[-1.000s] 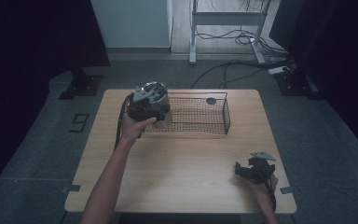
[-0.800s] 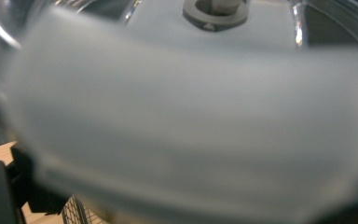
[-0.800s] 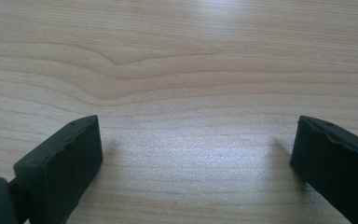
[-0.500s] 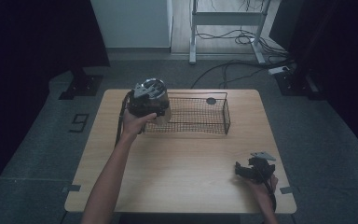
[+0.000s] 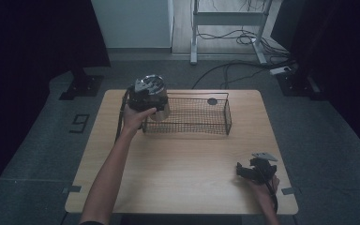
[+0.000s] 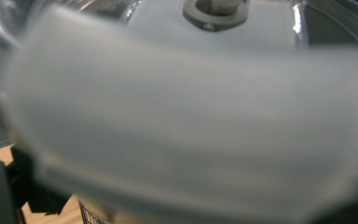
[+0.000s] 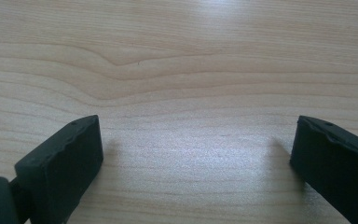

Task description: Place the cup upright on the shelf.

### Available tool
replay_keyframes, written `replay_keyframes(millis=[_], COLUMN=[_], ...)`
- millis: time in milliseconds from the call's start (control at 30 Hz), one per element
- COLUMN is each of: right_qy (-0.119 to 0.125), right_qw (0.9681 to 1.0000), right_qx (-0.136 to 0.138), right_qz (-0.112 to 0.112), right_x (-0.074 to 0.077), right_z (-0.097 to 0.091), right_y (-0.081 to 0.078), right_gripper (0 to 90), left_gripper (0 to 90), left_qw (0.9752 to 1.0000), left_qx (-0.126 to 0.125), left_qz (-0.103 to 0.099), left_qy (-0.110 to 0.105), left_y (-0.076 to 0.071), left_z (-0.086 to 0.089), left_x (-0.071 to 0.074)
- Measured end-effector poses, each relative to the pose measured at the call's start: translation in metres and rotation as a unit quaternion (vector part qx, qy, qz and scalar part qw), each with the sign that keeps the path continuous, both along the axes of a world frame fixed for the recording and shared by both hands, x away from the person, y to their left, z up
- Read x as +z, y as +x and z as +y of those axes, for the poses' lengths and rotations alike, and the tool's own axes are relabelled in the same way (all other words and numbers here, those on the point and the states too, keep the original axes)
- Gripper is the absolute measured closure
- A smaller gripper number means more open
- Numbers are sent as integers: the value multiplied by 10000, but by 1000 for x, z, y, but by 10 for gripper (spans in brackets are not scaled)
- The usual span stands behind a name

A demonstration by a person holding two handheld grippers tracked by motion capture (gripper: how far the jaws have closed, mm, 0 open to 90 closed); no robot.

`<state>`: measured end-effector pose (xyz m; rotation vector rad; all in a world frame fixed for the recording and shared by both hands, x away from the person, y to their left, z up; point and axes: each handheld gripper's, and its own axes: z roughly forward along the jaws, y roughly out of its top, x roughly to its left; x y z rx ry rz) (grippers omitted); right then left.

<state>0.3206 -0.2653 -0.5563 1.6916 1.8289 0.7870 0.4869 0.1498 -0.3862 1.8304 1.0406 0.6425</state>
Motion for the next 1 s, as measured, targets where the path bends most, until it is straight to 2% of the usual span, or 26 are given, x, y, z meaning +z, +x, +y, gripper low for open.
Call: replay_keyframes(millis=[67,200,267,300,333,633,933,1000], right_qy=[1,0,0,0,-1,9,3,2], right_qw=[10000,10000,10000,10000,10000,10000,10000,10000], right_qx=[-2,-4,-4,-2,0,40,33,35], right_qz=[0,0,0,0,0,-5,-19,-19], right_x=[0,0,0,0,0,0,0,0], right_z=[0,0,0,0,0,0,-1,-1], right_y=[0,0,0,0,0,0,0,0], right_gripper=[21,21,21,21,21,25,31,31], left_gripper=[41,41,41,41,41,41,41,41], left_qw=[9999,9999,10000,9998,9998,9994,9991,9990], left_qx=[44,55,66,84,108,272,366,369], left_qz=[-43,77,60,42,42,200,200,234], left_qy=[105,-37,20,174,183,17,36,132], left_y=[4,14,16,19,21,35,46,50], left_z=[-2,-1,-2,-3,-3,4,-2,-6], left_x=[-1,-1,-2,-4,-5,-16,-29,-36])
